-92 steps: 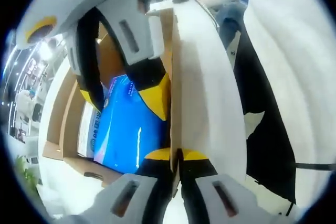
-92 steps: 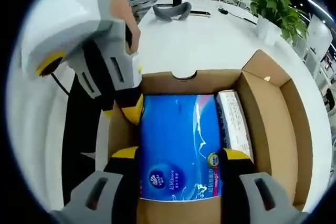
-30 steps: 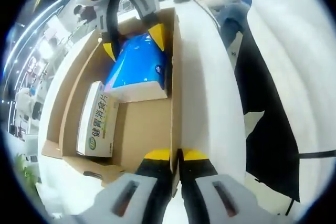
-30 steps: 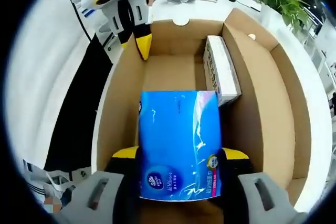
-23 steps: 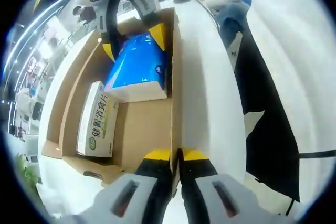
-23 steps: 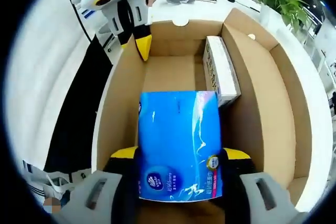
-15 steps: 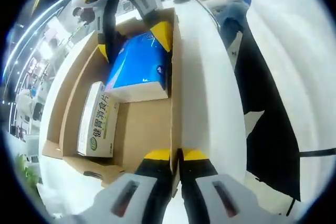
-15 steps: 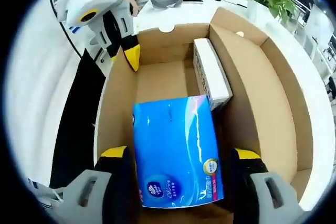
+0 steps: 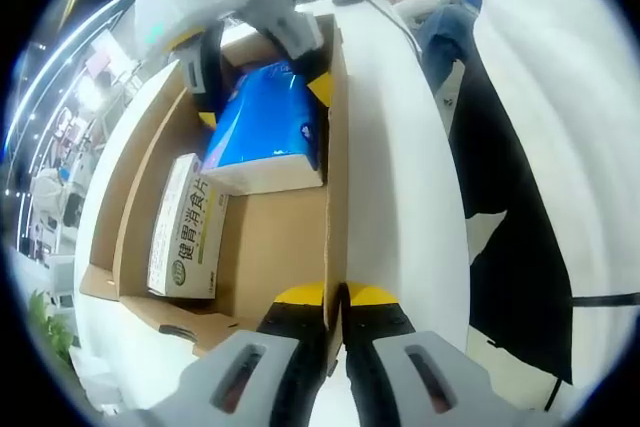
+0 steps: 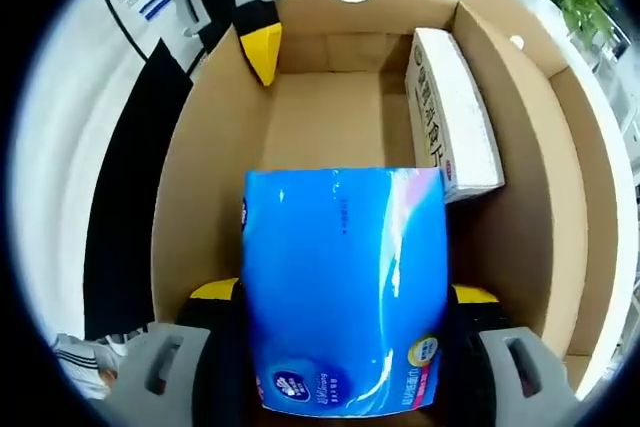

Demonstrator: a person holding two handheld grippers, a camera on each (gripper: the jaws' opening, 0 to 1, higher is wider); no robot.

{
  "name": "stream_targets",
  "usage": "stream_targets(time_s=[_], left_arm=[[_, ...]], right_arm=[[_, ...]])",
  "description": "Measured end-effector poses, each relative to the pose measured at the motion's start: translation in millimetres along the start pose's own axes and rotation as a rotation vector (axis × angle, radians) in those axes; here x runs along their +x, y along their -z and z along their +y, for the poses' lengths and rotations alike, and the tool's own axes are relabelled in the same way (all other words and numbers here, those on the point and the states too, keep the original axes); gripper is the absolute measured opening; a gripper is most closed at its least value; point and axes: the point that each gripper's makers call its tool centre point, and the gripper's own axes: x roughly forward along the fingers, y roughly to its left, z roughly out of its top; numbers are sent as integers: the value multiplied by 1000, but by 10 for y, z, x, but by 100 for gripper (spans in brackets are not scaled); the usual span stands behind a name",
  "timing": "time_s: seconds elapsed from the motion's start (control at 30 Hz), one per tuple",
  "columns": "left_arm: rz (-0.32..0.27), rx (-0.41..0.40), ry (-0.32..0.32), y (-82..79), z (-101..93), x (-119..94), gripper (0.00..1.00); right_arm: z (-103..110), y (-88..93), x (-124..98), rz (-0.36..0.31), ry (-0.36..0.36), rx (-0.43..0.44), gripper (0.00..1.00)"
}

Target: Operate the shoe box by opening the lid, removing the specified soft item, and placing it in the target area until the item is outside and the box remains undamaged.

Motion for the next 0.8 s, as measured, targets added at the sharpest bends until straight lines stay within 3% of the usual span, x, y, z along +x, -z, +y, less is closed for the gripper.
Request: stream_targets(time_s=[0.17,0.47,0.53,0.8], left_arm=[[0,1,-1,-1,-4,0,4],[-3,-1,12,-7,8,-4,4],[-1,0,13,-5,3,-4,4],[-1,4,25,-7,1,-3,3]], right_arm=[[23,13,71,61,6,-47,84],[-11,25,159,120,4,-28,86],[-2,36,169,144,32,-37,86],[-11,35,160,139,26,-31,86]])
